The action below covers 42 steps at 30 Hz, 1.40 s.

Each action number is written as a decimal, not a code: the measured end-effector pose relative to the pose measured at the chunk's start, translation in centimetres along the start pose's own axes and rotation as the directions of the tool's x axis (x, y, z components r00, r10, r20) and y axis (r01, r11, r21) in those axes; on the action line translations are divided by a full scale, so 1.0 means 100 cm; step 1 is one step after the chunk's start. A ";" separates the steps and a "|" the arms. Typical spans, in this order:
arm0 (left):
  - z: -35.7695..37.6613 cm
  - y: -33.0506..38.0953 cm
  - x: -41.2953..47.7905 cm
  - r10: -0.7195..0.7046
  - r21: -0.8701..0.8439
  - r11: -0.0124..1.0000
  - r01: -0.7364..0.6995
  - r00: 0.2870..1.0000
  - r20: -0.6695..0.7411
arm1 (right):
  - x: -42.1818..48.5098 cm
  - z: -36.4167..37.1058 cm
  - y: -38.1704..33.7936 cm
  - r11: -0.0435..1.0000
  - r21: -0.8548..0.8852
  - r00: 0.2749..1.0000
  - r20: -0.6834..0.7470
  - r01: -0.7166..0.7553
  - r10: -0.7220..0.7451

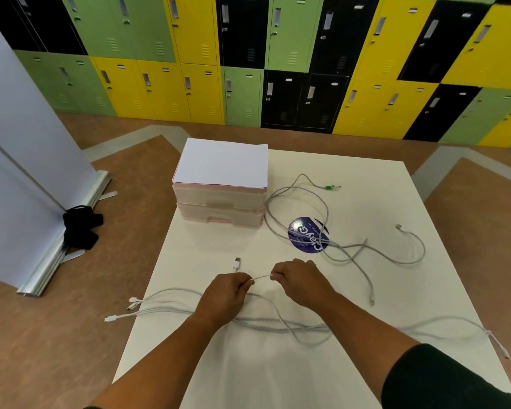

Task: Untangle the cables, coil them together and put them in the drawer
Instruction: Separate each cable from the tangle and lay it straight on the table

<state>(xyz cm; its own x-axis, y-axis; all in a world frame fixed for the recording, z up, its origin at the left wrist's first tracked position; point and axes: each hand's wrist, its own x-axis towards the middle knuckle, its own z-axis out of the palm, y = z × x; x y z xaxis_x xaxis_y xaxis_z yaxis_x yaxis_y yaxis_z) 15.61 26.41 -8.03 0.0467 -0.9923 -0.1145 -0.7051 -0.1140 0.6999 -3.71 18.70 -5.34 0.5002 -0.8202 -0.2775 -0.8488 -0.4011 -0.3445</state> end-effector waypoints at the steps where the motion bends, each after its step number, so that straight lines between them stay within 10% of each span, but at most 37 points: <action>1: 0.002 0.002 0.001 -0.008 -0.018 1.000 0.008 1.000 -0.014 | -0.001 0.001 0.000 1.000 0.026 1.000 -0.021 -0.015 0.015; 13: 0.002 0.027 0.020 0.096 0.027 0.995 -0.099 0.990 0.098 | -0.001 -0.006 -0.008 0.995 0.033 0.988 -0.122 0.098 -0.094; 22: 0.003 0.030 0.027 0.109 -0.009 0.994 -0.110 0.994 -0.025 | 0.000 -0.036 0.013 0.974 0.206 0.994 -0.044 -0.091 0.102; 36: -0.002 0.020 0.023 0.061 -0.049 0.997 -0.063 0.996 -0.058 | -0.003 -0.086 0.057 0.545 0.834 0.891 -0.181 -0.086 0.417; 42: 0.010 0.019 0.035 -0.048 0.117 0.993 0.019 0.967 0.249 | 0.002 -0.072 0.051 0.751 0.655 0.931 -0.214 -0.087 0.295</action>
<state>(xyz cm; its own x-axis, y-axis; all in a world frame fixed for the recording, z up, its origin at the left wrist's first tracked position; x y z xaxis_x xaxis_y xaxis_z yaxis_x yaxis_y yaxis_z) 13.72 22.79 -7.79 -0.0970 -0.9425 -0.3199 -0.7822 -0.1266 0.6100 -9.14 13.53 -0.65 0.1789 -0.9694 -0.1680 -0.5687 0.0375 -0.8217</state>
